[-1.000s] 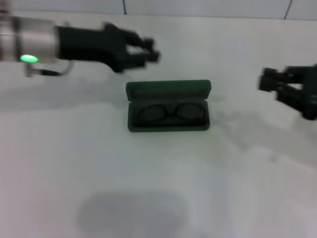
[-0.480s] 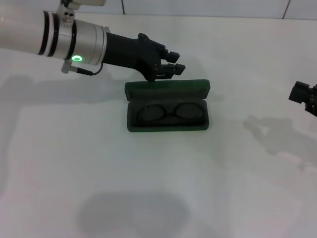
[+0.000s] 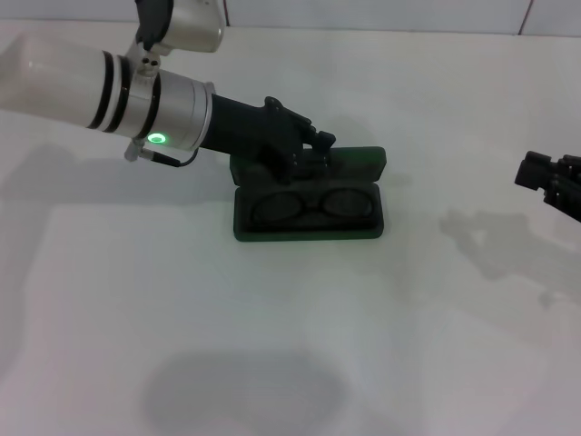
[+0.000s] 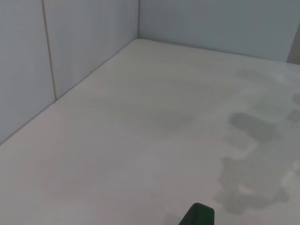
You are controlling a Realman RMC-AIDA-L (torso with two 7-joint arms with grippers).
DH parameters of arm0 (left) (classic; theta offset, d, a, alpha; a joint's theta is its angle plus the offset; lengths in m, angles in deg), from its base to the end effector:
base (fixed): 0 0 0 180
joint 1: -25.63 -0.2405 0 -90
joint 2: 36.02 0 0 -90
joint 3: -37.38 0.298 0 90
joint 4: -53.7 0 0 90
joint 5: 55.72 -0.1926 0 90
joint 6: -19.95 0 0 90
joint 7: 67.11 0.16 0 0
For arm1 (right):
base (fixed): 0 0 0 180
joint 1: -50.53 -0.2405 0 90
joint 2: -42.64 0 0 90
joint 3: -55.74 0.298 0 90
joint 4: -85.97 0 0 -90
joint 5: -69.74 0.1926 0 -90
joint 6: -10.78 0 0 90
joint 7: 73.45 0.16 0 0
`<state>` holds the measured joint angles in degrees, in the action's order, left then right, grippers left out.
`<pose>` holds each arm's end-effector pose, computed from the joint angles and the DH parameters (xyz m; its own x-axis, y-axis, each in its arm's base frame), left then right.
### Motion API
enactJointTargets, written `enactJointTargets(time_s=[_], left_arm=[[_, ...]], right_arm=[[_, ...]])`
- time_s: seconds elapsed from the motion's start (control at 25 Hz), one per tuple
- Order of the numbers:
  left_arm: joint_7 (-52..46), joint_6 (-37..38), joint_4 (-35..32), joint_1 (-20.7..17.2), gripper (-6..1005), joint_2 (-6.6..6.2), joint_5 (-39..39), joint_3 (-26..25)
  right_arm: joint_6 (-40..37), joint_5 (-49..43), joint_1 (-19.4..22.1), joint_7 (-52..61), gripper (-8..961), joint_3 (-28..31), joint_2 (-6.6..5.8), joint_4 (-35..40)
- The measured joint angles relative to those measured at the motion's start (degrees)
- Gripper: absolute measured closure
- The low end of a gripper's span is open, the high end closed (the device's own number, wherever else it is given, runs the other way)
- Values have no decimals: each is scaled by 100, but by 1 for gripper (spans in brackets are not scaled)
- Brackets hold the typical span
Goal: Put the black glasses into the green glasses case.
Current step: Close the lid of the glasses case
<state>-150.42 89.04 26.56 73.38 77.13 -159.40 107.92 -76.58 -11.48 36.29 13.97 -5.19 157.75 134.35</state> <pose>-0.2093 0.4180 -0.0710 0.9539 0.2087 0.2159 0.2469 -0.9542 -0.1688 0.2839 0.3007 0.0133 0.6116 -0.3306 -0.7188 -0.5705 -0.8137 -0.1112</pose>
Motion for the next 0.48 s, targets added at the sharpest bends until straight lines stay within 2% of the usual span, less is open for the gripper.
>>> enactJointTargets(time_s=[0.48], left_arm=[[-10, 25, -5, -25, 718, 46, -7, 20]], right_arm=[[-23, -20, 71, -11, 786, 3, 12, -95]])
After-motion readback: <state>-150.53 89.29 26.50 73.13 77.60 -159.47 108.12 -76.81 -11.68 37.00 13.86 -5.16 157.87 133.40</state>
